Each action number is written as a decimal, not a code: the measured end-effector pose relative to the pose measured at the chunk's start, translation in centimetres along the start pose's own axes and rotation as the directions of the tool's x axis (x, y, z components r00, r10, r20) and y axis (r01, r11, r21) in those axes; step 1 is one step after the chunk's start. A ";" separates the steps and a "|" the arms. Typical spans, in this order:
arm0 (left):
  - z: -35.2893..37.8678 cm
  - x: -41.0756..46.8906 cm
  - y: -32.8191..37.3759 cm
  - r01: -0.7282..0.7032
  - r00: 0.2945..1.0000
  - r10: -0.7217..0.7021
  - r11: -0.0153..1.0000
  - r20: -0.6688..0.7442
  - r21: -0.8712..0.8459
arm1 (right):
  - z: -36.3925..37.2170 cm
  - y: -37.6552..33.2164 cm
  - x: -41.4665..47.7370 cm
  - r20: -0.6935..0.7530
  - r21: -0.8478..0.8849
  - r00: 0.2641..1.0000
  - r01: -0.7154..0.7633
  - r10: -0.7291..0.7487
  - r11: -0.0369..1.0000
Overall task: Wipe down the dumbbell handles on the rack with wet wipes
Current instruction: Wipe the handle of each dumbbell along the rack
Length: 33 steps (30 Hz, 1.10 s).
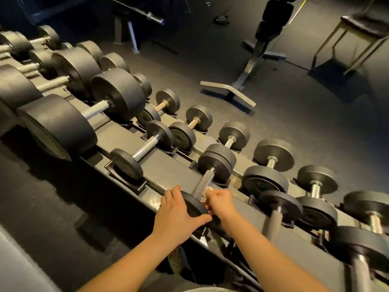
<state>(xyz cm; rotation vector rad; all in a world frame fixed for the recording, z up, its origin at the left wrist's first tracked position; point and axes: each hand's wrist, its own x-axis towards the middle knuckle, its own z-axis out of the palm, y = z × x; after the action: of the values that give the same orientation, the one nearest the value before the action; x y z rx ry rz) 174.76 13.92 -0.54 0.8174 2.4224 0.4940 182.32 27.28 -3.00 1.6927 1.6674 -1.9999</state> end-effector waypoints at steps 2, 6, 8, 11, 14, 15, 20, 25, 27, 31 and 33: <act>-0.1 0.2 -0.3 0.003 1.000 -0.003 1.000 0.006 0.001 | -0.1 0.3 -1.1 0.095 -0.071 0.995 -0.024 0.030 0.997; -0.4 0.5 -0.7 -0.013 0.999 0.013 1.000 0.036 -0.012 | -1.0 0.0 -0.9 0.214 -0.160 0.975 -0.025 0.059 0.987; -0.4 0.5 -0.7 -0.012 0.999 0.013 1.000 0.044 -0.018 | -0.6 0.0 -0.1 0.164 -0.075 0.985 -0.049 0.060 0.996; -0.5 0.5 -0.6 0.006 0.999 -0.006 1.000 0.047 -0.013 | 0.2 -0.3 1.0 -0.018 0.237 0.989 -0.139 0.147 0.962; -0.5 0.5 -0.4 0.036 0.998 -0.034 0.999 0.058 -0.033 | 0.2 -0.7 1.5 -0.010 0.247 0.983 -0.173 0.181 0.954; -0.5 0.5 -0.3 0.047 0.997 -0.045 0.998 0.066 -0.041 | -0.1 -0.7 1.1 0.061 0.171 0.983 -0.179 0.171 0.969; -1.0 0.2 0.3 0.090 0.992 -0.084 0.994 0.093 -0.057 | -1.6 -0.9 -0.9 0.331 -0.126 0.939 -0.058 0.097 0.990; -1.1 0.1 0.8 0.143 0.985 -0.134 0.987 0.110 -0.078 | -0.9 -0.5 1.9 0.081 0.008 0.997 -0.006 0.005 1.000; -1.1 -0.1 0.8 0.146 0.985 -0.138 0.986 0.103 -0.078 | -0.2 0.6 1.8 0.028 0.008 0.997 0.066 -0.066 0.998; -1.4 0.2 0.7 0.158 0.979 -0.148 0.986 0.137 -0.061 | 0.4 1.7 1.4 0.168 -0.182 0.977 0.159 -0.129 0.970; -2.4 0.5 1.0 0.154 0.966 -0.151 0.988 0.208 0.001 | -0.3 0.8 1.8 0.207 -0.248 0.970 0.180 -0.130 0.952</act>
<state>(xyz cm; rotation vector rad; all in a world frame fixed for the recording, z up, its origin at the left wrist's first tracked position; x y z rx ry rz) 173.46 14.55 1.68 0.6359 2.2632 0.3488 182.28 28.10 -4.80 1.2788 1.9474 -1.8260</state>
